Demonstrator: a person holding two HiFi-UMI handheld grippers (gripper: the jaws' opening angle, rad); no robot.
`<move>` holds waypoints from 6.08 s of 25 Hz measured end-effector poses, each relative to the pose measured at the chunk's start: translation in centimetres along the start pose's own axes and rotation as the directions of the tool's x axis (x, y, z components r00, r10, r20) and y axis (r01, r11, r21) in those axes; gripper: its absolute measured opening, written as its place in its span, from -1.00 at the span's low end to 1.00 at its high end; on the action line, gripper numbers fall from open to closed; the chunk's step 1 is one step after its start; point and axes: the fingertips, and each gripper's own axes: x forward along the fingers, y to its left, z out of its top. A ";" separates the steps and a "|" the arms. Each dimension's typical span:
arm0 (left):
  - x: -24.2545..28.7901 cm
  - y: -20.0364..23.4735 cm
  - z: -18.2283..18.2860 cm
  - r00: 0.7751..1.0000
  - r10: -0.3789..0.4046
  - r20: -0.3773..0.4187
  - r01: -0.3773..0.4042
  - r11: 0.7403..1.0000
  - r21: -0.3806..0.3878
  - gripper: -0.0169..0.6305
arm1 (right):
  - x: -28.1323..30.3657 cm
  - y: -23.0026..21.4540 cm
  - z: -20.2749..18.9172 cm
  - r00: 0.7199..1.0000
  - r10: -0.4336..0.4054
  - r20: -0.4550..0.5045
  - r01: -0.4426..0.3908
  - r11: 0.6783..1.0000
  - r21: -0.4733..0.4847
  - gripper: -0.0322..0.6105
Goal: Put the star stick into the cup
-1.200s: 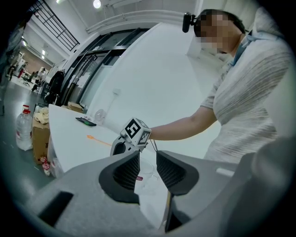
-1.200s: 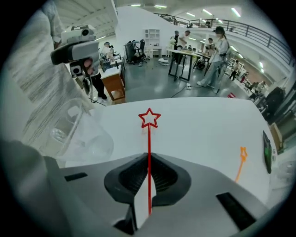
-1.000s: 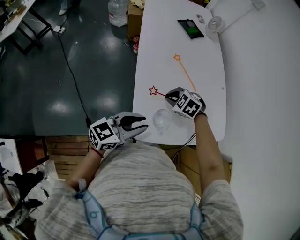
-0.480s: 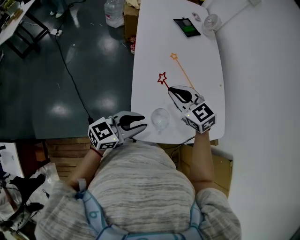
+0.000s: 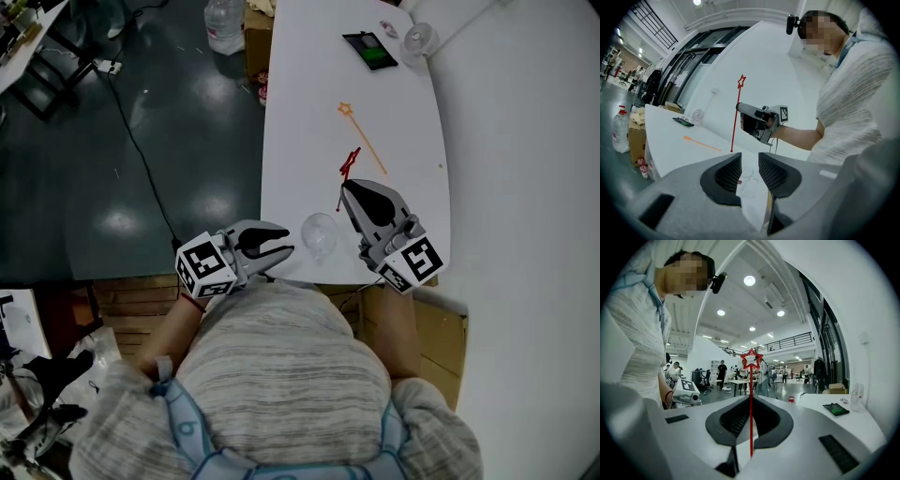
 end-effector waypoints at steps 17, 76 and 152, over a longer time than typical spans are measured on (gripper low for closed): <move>0.4 -0.4 0.2 1.000 -0.003 -0.005 0.003 1.000 -0.002 -0.58 | -0.5 2.4 -5.7 1.000 0.002 0.014 -0.005 0.972 0.237 -0.83; 0.0 0.2 -0.8 0.999 0.037 -0.009 -0.037 0.998 -0.040 -0.58 | 2.2 -14.9 -11.6 0.902 -0.124 -0.413 0.133 0.991 -0.007 -0.83; 2.0 -1.1 -6.7 0.989 -0.093 -0.114 0.075 0.986 -0.149 -0.58 | 1.0 -10.8 -2.1 0.953 -0.249 0.174 0.165 0.905 0.393 -0.84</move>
